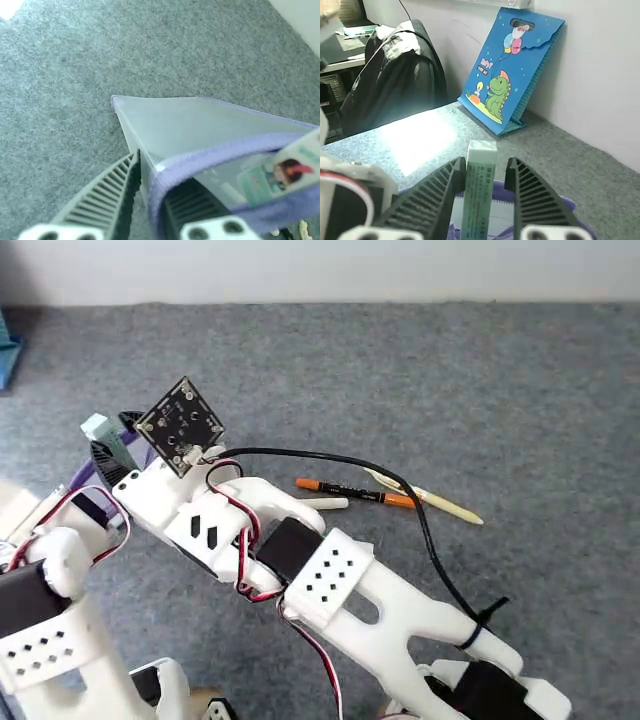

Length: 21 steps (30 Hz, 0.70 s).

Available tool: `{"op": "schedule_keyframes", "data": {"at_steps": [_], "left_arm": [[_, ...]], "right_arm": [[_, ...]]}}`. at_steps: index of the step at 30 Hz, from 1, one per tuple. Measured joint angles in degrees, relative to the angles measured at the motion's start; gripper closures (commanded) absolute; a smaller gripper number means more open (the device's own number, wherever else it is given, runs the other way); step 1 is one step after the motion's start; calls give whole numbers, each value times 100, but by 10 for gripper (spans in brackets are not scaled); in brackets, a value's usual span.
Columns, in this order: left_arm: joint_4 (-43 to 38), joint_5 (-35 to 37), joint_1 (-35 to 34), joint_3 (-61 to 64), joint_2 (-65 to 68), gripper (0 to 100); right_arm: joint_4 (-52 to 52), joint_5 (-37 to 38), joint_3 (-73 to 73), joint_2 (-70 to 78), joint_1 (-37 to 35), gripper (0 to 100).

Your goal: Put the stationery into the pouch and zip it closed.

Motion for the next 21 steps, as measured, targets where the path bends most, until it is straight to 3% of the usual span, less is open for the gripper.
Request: {"op": "schedule_keyframes", "data": {"at_steps": [5,14,21], "left_arm": [[0,0,0,0,0,988],[0,0,0,0,35,988],[0,0,-9,0,35,988]], "right_arm": [[325,0,0,-316,9,990],[1521,0,0,-589,18,991],[1169,0,0,-18,18,991]]}}
